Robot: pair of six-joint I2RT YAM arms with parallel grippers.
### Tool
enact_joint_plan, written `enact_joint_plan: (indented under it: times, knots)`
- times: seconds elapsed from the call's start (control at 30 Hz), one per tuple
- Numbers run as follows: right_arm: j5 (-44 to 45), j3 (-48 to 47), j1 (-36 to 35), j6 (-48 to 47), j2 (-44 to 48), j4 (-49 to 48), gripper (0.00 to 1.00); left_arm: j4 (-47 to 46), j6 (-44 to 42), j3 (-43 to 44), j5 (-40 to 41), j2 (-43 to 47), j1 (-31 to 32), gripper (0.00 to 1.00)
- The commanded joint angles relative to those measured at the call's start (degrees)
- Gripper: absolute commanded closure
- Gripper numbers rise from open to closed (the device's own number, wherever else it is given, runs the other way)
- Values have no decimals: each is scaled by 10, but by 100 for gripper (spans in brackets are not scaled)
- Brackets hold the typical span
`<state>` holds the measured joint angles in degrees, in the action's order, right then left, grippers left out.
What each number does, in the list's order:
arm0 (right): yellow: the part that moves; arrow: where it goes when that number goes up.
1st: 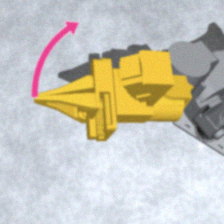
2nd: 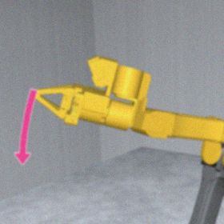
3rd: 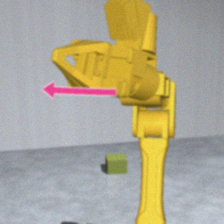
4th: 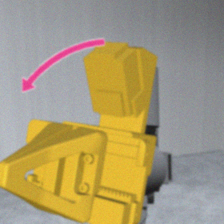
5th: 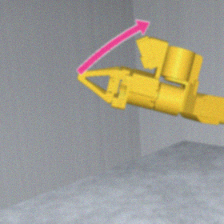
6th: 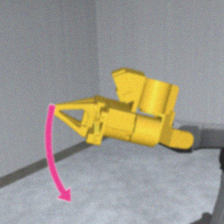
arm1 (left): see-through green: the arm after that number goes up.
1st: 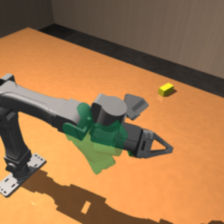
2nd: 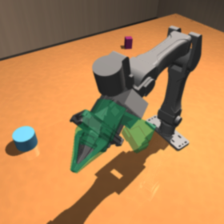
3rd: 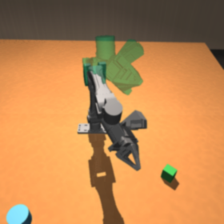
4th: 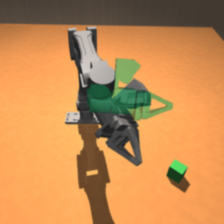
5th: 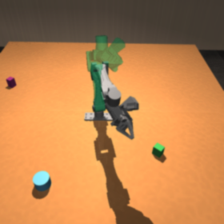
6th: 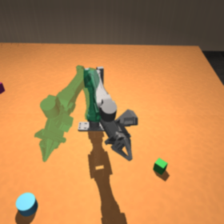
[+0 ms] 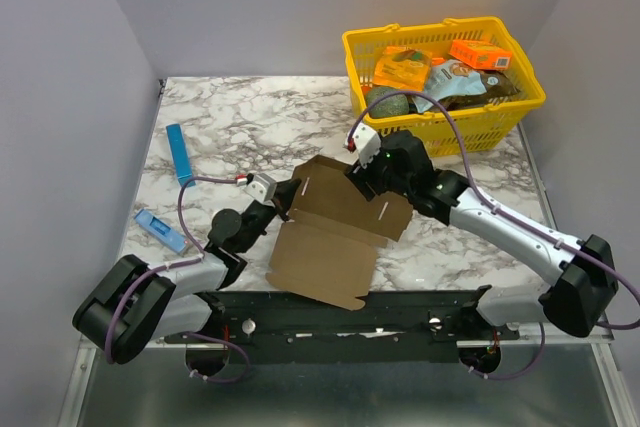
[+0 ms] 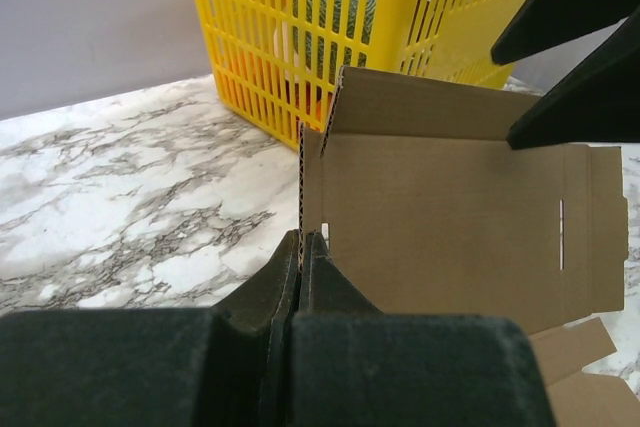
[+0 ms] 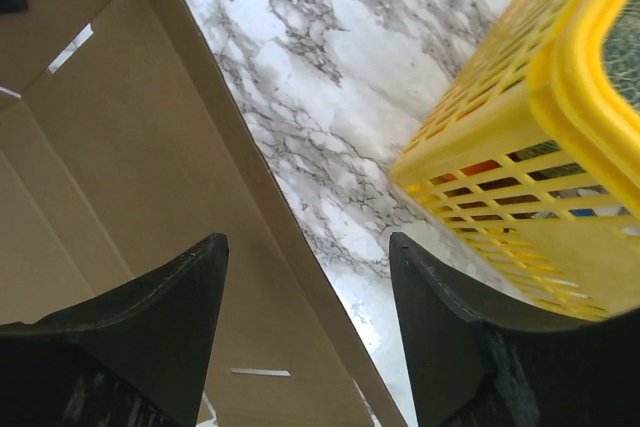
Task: Fold the paper box
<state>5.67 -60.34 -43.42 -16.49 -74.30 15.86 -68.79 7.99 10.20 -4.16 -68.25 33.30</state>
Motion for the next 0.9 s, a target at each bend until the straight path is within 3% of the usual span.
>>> enact_joint_plan:
  times: [0.0, 0.07, 0.1, 0.27, 0.33, 0.6, 0.67, 0.7, 0.73, 0.83, 0.87]
  knots:
    - [-34, 10, 3, -35, -24, -24, 30, -31, 3, -9, -27, 7, -5, 100]
    - [-43, 8, 4, -39, -29, -32, 34, -30, 4, -9, -29, 10, -6, 100]
    - [-52, 7, 3, -39, -30, -31, 41, -30, 4, -10, -29, 10, -7, 100]
    - [-78, 6, 3, -27, -28, -30, 59, -20, 5, -4, -23, 4, -10, 100]
    - [-89, 11, 3, -23, -23, -29, 73, -15, 5, -1, -23, 0, -12, 100]
    - [-91, 15, -2, -16, -30, -21, 99, 29, 24, 33, 2, -16, -13, 99]
    - [-57, 30, -18, -24, -30, -42, 99, 73, 37, 47, 6, -16, -18, 77]
    - [2, 39, -25, -28, -30, -50, 99, 81, 50, 55, 9, -15, -28, 62]
    - [29, 46, -31, -35, -30, -61, 99, 91, 60, 56, 8, -14, -33, 35]
    - [126, 72, -54, -50, -37, -100, 99, 97, 97, 52, -3, -10, -63, 8]
    - [145, 75, -62, -57, -40, -110, 99, 100, 105, 50, -6, -7, -73, 6]
